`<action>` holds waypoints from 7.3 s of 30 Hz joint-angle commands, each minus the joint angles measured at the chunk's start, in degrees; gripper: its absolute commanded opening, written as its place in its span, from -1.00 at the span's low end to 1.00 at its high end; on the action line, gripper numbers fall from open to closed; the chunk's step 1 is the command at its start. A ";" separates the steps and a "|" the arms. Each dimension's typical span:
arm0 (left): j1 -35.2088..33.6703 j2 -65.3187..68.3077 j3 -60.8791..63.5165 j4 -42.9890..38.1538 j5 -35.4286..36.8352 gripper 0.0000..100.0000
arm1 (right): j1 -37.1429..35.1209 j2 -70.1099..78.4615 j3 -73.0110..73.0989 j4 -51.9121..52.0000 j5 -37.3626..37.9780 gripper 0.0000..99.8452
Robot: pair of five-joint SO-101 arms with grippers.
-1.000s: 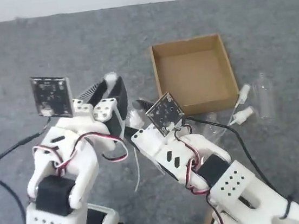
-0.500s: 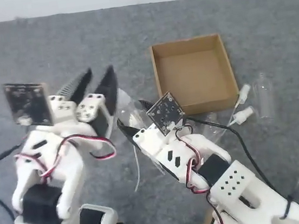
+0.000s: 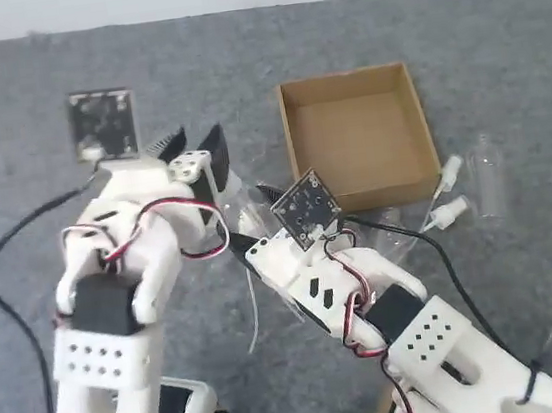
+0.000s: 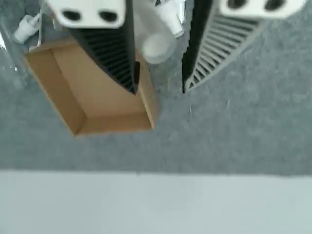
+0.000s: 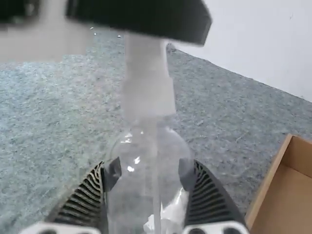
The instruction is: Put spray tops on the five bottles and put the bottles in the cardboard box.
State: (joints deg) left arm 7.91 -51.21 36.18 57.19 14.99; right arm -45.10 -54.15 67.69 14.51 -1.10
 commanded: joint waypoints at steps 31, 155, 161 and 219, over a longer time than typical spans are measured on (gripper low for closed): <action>-3.16 -20.22 -0.57 8.79 -12.31 -0.58 | 5.05 0.66 -7.47 5.14 -0.88 -0.99; -2.46 -44.13 43.30 -5.10 -10.81 -0.97 | 28.09 77.32 -52.92 -27.38 -0.44 -0.59; -2.46 -44.13 43.30 -5.10 -10.90 -0.97 | 27.21 77.23 -53.27 -26.07 -0.44 -0.59; -2.73 -44.13 43.30 -5.10 -10.90 -0.97 | 44.09 17.45 -54.33 50.86 14.15 -0.55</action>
State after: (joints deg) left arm 5.36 -94.55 80.04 54.02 3.30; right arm -10.02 -33.76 17.14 60.75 1.80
